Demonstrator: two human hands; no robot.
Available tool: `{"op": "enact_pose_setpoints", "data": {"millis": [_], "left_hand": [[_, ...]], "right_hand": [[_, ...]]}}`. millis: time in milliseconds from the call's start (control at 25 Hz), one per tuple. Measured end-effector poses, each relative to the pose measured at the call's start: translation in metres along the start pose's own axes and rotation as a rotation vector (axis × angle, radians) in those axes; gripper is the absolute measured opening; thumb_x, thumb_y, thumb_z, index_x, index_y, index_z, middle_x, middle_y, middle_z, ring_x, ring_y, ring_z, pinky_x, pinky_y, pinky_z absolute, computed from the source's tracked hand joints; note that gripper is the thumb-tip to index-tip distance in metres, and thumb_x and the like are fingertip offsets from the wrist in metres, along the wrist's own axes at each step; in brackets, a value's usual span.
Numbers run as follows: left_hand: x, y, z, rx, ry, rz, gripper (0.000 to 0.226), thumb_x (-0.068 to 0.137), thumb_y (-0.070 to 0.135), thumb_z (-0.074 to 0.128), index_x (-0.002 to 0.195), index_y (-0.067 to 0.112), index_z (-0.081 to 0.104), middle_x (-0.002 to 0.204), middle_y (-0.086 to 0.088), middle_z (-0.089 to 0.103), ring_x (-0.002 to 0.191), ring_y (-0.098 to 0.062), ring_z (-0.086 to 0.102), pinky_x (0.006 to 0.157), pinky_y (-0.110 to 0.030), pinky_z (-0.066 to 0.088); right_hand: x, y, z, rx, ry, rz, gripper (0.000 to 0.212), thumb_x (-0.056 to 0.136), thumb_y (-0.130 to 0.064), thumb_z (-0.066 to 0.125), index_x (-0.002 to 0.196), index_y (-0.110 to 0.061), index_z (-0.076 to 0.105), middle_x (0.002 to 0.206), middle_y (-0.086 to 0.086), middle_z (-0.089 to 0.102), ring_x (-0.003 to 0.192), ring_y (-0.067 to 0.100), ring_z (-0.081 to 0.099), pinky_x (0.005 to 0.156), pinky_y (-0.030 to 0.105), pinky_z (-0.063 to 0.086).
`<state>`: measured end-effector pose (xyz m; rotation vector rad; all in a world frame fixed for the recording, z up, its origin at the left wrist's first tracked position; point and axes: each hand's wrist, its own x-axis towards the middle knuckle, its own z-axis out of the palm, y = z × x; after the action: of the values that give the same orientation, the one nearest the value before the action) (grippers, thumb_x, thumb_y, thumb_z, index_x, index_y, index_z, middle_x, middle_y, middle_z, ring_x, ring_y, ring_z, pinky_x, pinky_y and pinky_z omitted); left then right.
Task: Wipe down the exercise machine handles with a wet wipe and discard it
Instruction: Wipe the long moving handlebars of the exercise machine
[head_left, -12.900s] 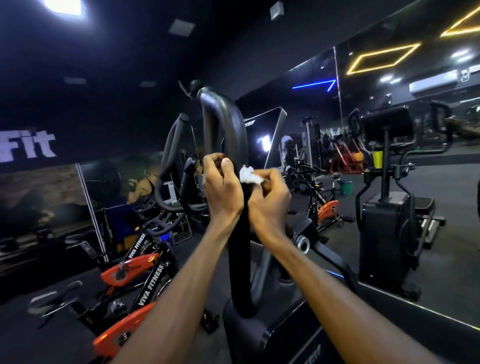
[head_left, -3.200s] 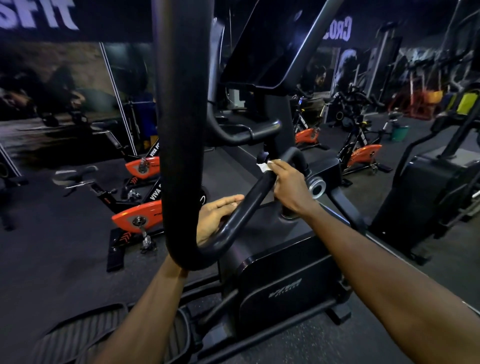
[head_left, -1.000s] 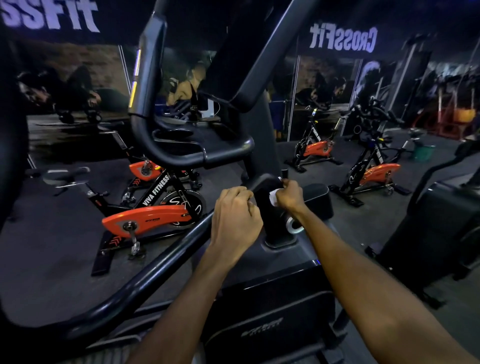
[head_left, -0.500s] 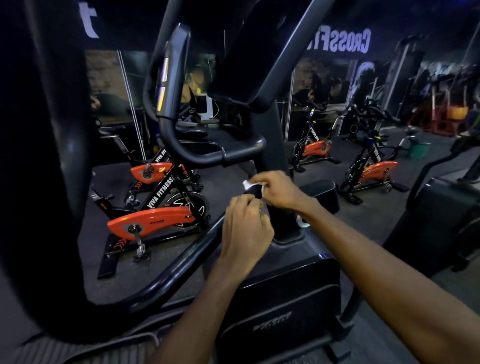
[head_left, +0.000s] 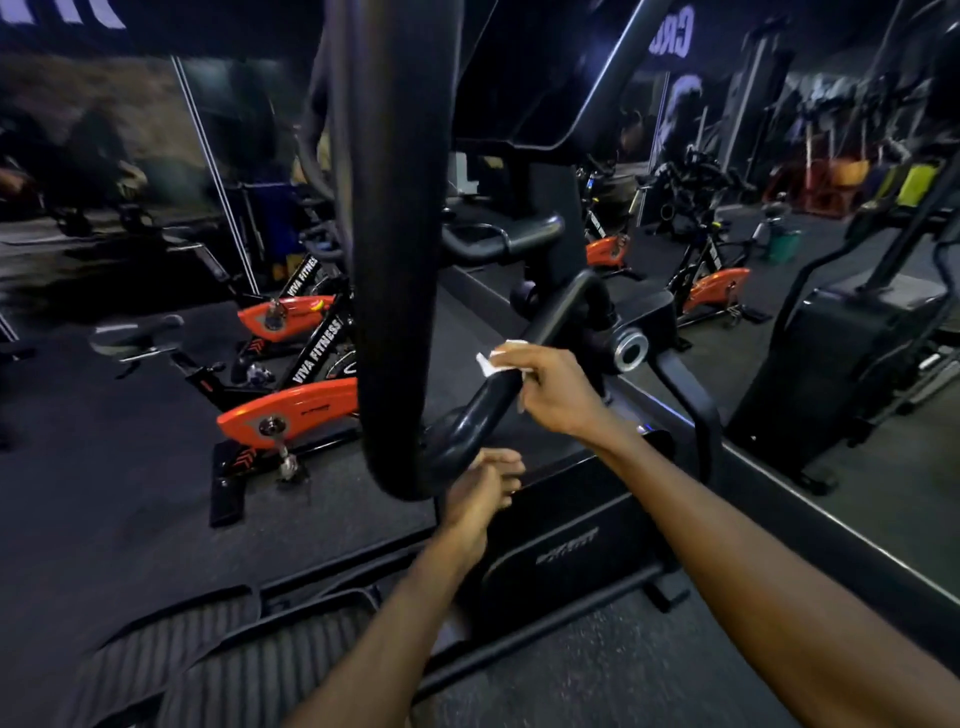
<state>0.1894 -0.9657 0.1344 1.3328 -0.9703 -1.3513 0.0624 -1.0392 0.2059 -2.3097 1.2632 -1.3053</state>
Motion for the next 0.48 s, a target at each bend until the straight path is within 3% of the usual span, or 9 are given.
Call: {"op": "enact_pose_setpoints", "data": {"millis": [80, 200, 360, 440, 480], "left_hand": [[-0.009, 0.002, -0.021, -0.279, 0.044, -0.007, 0.03, 0.101, 0.004, 0.036, 0.091, 0.012, 0.062, 0.084, -0.005, 0.065, 0.069, -0.017, 0.055, 0.063, -0.025, 0.041], [-0.017, 0.022, -0.041, -0.581, 0.149, 0.137, 0.023, 0.099, -0.001, 0.037, 0.097, 0.01, 0.057, 0.088, -0.011, 0.059, 0.073, -0.024, 0.055, 0.066, -0.033, 0.043], [-0.031, 0.045, -0.061, -0.618, 0.137, 0.222, 0.025, 0.096, 0.007, 0.038, 0.085, 0.006, 0.06, 0.077, -0.01, 0.059, 0.068, -0.02, 0.057, 0.067, -0.031, 0.046], [-0.042, 0.047, -0.067, -0.566, 0.162, 0.236, 0.02, 0.094, 0.005, 0.039, 0.093, 0.003, 0.059, 0.079, -0.012, 0.055, 0.072, -0.022, 0.052, 0.064, -0.032, 0.041], [-0.048, 0.046, -0.069, -0.512, 0.193, 0.245, 0.02, 0.094, 0.003, 0.04, 0.098, 0.002, 0.059, 0.082, -0.013, 0.056, 0.074, -0.023, 0.053, 0.065, -0.032, 0.042]], "right_hand": [[-0.014, -0.021, 0.01, 0.07, 0.044, 0.105, 0.046, 0.078, 0.013, 0.048, 0.107, -0.007, 0.076, 0.116, 0.002, 0.073, 0.118, 0.004, 0.061, 0.102, 0.008, 0.039], [-0.037, -0.056, 0.024, 0.203, 0.016, 0.193, 0.046, 0.074, 0.015, 0.047, 0.097, -0.008, 0.079, 0.108, -0.002, 0.075, 0.088, -0.017, 0.063, 0.084, 0.005, 0.045], [-0.064, -0.095, 0.037, 0.303, 0.047, 0.297, 0.05, 0.08, 0.013, 0.045, 0.108, -0.012, 0.077, 0.111, 0.001, 0.075, 0.082, -0.004, 0.065, 0.078, 0.024, 0.055], [-0.08, -0.111, 0.042, 0.369, 0.037, 0.299, 0.052, 0.082, 0.01, 0.043, 0.111, -0.018, 0.076, 0.101, -0.006, 0.076, 0.075, -0.002, 0.066, 0.071, 0.024, 0.054], [-0.087, -0.119, 0.044, 0.398, 0.055, 0.317, 0.051, 0.084, 0.009, 0.043, 0.113, -0.018, 0.075, 0.101, -0.006, 0.075, 0.08, -0.003, 0.066, 0.076, 0.025, 0.053]]}}
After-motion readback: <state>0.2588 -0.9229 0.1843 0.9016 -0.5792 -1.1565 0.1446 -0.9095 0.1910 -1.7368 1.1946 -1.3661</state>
